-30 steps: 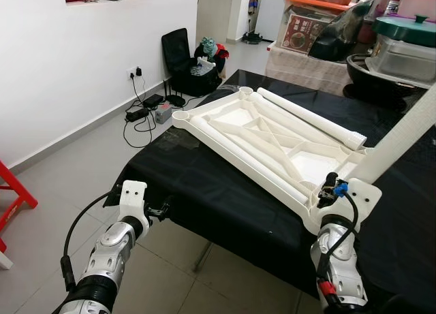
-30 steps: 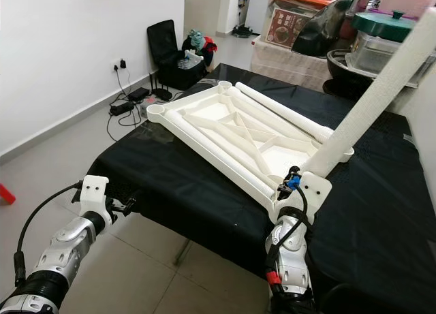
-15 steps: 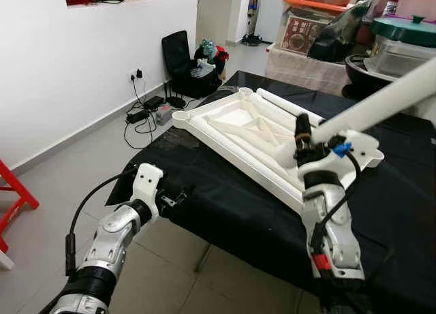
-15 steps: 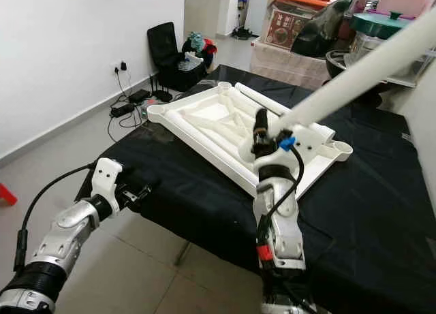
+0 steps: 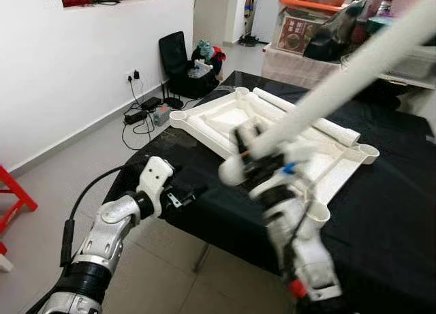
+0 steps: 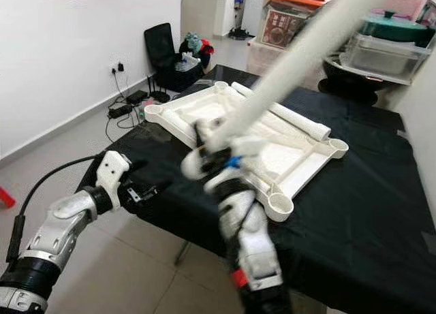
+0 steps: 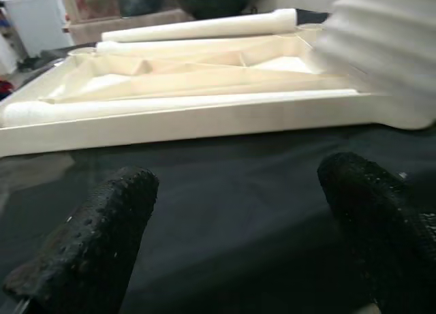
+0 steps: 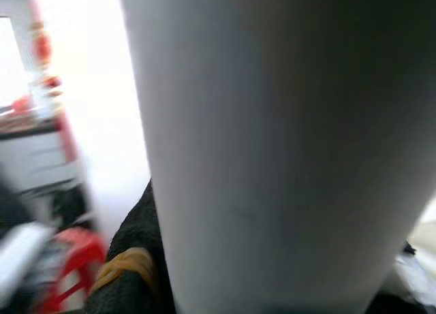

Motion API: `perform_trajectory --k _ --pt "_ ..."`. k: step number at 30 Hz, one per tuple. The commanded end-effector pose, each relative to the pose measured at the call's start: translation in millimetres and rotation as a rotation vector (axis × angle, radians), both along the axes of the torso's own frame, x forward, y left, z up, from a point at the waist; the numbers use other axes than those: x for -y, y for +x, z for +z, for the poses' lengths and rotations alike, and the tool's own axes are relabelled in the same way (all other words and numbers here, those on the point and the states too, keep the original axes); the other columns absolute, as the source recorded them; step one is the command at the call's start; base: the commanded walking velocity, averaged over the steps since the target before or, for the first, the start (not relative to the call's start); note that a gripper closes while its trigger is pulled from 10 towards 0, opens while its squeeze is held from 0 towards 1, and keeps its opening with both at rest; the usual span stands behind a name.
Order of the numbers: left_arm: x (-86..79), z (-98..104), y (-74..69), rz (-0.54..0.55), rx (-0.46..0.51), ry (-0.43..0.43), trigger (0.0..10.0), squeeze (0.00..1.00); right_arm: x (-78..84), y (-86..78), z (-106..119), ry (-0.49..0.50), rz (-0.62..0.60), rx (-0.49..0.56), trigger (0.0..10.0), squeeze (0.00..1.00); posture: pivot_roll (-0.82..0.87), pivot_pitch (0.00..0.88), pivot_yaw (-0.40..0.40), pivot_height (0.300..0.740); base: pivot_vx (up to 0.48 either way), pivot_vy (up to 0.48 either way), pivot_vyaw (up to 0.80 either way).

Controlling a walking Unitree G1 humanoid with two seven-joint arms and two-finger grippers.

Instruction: Building children table

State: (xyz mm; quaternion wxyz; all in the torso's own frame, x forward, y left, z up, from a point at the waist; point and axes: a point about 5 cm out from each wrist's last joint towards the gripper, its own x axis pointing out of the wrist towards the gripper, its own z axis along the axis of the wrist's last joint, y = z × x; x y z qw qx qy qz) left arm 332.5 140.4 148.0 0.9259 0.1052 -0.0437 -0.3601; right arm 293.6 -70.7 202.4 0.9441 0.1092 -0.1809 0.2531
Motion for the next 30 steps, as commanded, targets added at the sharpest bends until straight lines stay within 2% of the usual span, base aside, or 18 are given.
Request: perform_trajectory --k 1,2,4,7,14,18,30 --pt "1.3 -1 -0.1 -0.016 -0.008 0.027 10.0 0.00 0.5 -1.9 6 -0.008 0.011 0.026 0.0 0.00 0.03 0.000 -0.071 0.740 0.000 0.000 0.00" --pt "3.2 -1 -0.4 -0.030 -0.010 0.029 10.0 0.00 -5.2 -3.5 4 -0.025 0.047 0.022 0.0 0.00 0.03 0.000 -0.071 0.740 0.000 0.000 0.00" --pt "3.2 -1 -0.4 -0.030 -0.010 0.029 10.0 0.00 -5.2 -3.5 4 -0.025 0.047 0.022 0.0 0.00 0.03 0.000 -0.071 0.740 0.000 0.000 0.00" --pt "12.5 -3 -0.9 -0.095 -0.041 0.033 10.0 0.00 -17.1 -1.1 1 -0.038 0.089 0.014 0.0 0.00 0.04 0.000 -0.070 0.740 0.000 0.000 0.00" --pt "24.5 -1 -2.2 -0.156 -0.065 0.007 10.0 0.00 -21.8 1.2 1 -0.033 0.096 0.013 0.0 0.00 0.04 0.000 -0.070 0.740 0.000 0.000 0.00" --pt "41.2 -2 -1.6 -0.206 -0.079 0.002 10.0 0.00 -25.7 0.5 -3 -0.032 0.104 0.001 0.0 0.00 0.03 0.000 -0.065 0.740 0.000 0.000 0.00" --pt "46.3 6 2.2 -0.210 -0.060 -0.005 10.0 0.00 -26.5 -0.4 -17 -0.095 0.110 -0.033 0.0 0.00 0.04 0.000 -0.062 0.740 0.000 0.000 0.00"
